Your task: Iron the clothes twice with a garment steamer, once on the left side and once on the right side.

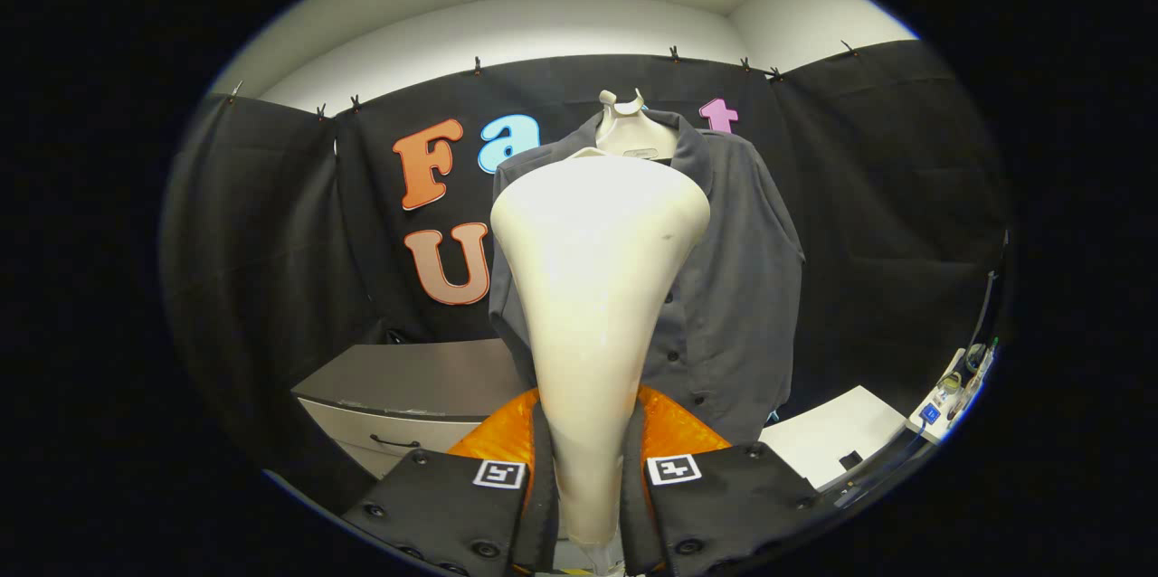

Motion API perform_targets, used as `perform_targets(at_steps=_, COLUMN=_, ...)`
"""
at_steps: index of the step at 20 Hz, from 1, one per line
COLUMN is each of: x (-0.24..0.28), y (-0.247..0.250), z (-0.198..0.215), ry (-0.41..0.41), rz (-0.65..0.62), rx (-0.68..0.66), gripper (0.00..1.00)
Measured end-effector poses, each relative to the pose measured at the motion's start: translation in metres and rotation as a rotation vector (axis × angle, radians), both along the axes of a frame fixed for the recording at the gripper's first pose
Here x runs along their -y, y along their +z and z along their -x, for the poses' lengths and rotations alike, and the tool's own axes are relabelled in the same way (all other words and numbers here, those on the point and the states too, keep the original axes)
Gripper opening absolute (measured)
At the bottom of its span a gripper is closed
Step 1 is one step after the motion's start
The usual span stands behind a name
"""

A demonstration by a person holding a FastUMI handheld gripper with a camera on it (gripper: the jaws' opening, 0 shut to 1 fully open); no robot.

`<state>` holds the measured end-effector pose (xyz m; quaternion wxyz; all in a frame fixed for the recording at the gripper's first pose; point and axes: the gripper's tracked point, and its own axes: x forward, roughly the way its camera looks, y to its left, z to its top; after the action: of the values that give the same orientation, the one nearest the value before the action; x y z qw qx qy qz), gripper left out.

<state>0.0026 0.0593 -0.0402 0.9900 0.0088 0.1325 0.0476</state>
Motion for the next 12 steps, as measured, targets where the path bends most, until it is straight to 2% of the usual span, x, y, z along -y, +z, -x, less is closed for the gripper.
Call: perform_targets(at_steps=12, x=-0.012, y=-0.003, z=-0.003, ry=0.015, rz=-0.032, rx=-0.018, gripper=0.35)
